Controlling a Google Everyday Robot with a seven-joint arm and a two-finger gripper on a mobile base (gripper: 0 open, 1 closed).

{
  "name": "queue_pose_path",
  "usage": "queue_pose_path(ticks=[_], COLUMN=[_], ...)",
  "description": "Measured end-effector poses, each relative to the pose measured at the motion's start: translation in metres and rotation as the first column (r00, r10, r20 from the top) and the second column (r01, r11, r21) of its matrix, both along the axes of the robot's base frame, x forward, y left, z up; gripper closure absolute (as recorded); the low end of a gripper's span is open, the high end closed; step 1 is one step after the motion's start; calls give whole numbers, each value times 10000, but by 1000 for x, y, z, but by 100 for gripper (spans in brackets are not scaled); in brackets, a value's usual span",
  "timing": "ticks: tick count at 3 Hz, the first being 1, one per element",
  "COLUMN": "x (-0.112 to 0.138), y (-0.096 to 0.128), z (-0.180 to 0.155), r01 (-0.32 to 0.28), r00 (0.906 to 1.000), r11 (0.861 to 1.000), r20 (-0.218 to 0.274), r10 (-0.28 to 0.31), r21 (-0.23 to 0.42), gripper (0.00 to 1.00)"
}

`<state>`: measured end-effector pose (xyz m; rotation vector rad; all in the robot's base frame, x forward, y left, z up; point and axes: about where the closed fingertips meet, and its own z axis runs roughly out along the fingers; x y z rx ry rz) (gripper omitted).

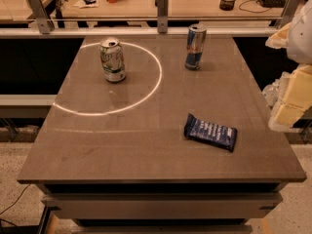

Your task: Knock 7up can over

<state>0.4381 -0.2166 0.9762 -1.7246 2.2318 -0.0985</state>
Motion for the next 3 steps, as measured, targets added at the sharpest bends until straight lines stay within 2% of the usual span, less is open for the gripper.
queue_pose_path(ticks=[2,3], x=[1,10], y=[4,9], z=[4,5], r01=[6,304], r00=[9999,9991], r11=[9998,9904], r20=[134,239], r10=[-8,-339], r21=[193,1347], gripper=[0,0])
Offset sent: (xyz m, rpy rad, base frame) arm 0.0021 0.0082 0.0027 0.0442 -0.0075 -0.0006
